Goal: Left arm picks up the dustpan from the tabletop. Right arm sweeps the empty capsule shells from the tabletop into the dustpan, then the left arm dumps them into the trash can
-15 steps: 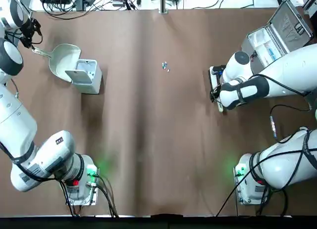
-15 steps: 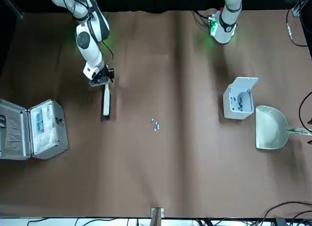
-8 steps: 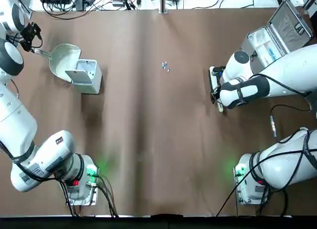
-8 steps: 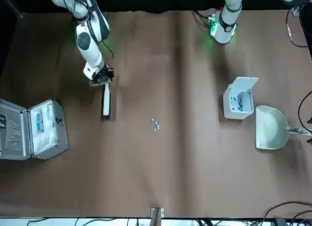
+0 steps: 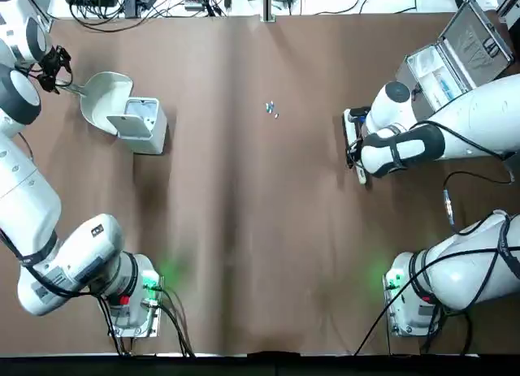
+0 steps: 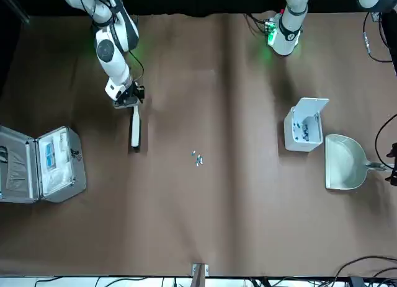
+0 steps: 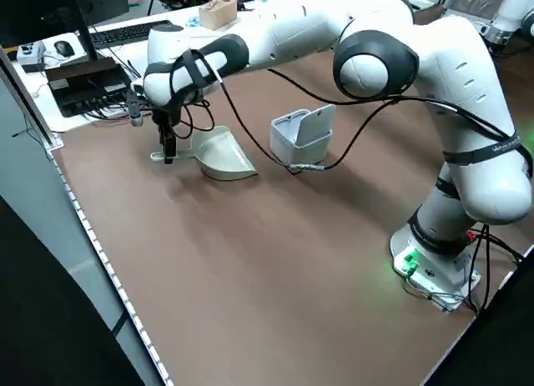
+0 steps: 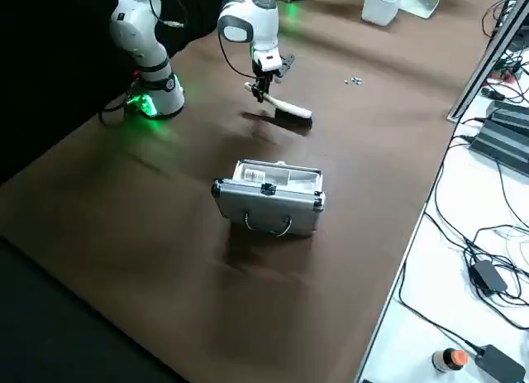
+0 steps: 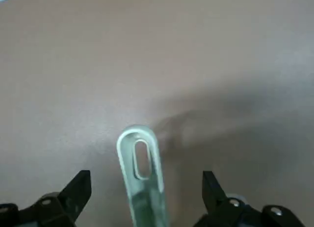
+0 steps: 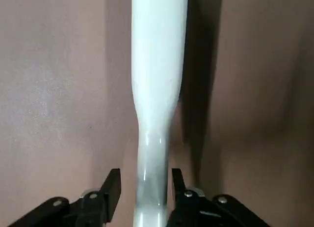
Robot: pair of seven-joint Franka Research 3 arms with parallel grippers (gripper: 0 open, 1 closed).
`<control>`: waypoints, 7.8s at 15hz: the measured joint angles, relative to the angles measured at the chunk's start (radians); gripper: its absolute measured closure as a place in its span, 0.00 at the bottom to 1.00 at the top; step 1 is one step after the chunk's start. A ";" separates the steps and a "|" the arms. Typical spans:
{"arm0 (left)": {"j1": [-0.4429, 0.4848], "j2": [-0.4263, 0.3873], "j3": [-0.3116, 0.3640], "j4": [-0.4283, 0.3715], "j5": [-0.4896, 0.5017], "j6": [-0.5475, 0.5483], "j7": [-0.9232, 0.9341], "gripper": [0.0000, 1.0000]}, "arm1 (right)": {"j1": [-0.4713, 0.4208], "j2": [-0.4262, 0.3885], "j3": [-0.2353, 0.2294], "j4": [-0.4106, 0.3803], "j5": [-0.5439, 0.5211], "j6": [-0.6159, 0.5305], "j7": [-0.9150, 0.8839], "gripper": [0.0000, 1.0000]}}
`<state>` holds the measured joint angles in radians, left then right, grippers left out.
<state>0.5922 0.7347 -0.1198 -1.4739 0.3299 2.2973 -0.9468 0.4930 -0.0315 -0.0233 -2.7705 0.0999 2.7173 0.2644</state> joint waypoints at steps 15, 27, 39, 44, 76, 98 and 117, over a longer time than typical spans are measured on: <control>0.039 0.001 -0.002 -0.046 0.034 0.097 0.000 0.30 | -0.001 -0.003 -0.005 0.012 0.000 -0.037 0.000 0.60; 0.033 -0.001 -0.011 -0.059 0.034 0.097 0.000 0.33 | -0.001 -0.004 -0.006 0.012 0.000 -0.038 0.004 0.74; 0.032 -0.048 -0.024 -0.131 0.034 0.097 0.000 0.38 | -0.001 -0.004 -0.007 0.065 0.000 -0.040 0.031 0.74; 0.033 -0.049 -0.024 -0.134 0.035 0.097 0.000 0.65 | -0.010 -0.004 -0.014 0.180 0.000 -0.238 0.039 0.74; -0.106 -0.331 -0.461 -0.139 0.037 -0.254 -0.487 0.67 | 0.103 0.323 -0.003 0.758 0.038 -0.415 0.361 0.74; -0.703 -0.163 -0.278 -0.182 0.196 -0.264 -1.122 0.67 | 0.192 0.575 -0.004 1.006 -0.107 -0.489 0.473 0.74; -0.815 -0.080 -0.264 -0.158 0.297 -0.267 -1.360 0.67 | 0.266 0.671 0.000 1.141 -0.107 -0.617 0.562 0.74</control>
<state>-0.2225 0.6543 -0.3834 -1.6319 0.6273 2.0305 -2.3067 0.7588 0.6399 -0.0231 -1.6299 -0.0068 2.1004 0.8267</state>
